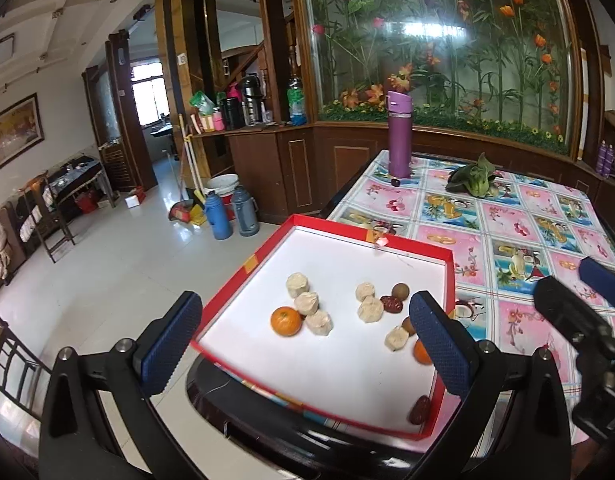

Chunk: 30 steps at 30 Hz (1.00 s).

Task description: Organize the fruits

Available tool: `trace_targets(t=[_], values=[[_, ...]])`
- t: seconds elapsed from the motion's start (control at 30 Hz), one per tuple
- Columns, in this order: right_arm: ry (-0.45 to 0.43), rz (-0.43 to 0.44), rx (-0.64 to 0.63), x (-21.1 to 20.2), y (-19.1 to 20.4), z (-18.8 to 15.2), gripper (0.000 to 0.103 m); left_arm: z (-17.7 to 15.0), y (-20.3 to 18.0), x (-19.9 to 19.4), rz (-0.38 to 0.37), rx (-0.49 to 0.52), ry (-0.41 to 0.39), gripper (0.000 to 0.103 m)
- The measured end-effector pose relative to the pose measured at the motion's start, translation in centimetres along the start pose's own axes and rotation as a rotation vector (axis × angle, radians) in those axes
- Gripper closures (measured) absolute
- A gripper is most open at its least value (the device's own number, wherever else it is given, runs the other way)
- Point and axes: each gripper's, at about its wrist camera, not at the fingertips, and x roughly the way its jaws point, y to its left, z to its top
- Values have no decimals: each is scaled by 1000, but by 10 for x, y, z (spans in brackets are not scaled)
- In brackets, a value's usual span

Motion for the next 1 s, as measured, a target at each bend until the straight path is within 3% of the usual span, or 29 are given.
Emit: trace_targets(t=[0.3,0.63,0.83,1.0], values=[[-74,25,2,-34,9,3,20,-2,14,-38,68,-10,-71,0],[-132,41,-33,-58,27,5,18,-2,41,-70,23,-101,-118,0],[-131,61,-38,-61,34,4,17,-5,45,-77,56,-89,-123,0],[-128,69,-34,-63,36,3,17,-5,50,-81,35,-103,-112,0]])
